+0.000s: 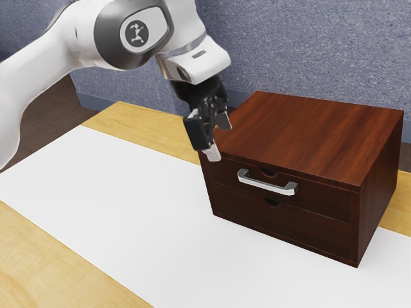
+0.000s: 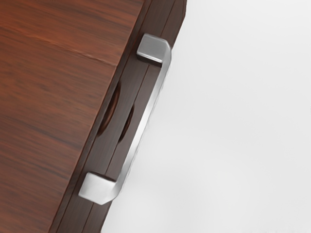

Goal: Pull the drawer handle with one arm to open the drawer

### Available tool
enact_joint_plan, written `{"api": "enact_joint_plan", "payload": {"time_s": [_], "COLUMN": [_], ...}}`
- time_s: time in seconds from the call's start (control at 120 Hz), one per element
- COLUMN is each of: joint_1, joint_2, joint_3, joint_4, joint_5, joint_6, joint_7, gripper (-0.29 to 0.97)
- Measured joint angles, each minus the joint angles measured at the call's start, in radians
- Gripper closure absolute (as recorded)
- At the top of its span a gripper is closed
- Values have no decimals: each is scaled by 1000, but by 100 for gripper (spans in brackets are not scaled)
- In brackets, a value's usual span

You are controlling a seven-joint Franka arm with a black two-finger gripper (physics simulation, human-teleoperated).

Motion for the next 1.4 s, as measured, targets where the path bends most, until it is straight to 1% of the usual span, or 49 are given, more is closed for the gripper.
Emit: {"api": "enact_joint_plan", "payload": {"time_s": [0.225, 0.367, 0.492, 0.6, 0.817, 1.042, 1.2, 1.342, 1.4], "joint_1": [-56, -61, -65, -86, -85, -91, -136, -161, -164], "joint_2": [-34, -75, -91, -121, -142, -141, -141, -144, -163], "joint_3": [8, 8, 8, 33, 38, 40, 65, 70, 69], "joint_4": [-130, -224, -258, -314, -401, -424, -424, -430, -453], "joint_5": [-4, -2, 4, 6, 7, 6, 5, 2, 2], "joint_6": [77, 156, 214, 263, 355, 422, 442, 450, 456], "joint_7": [155, 227, 279, 315, 372, 412, 432, 445, 449], "gripper": [0, 0, 0, 0, 0, 0, 0, 0, 0]}}
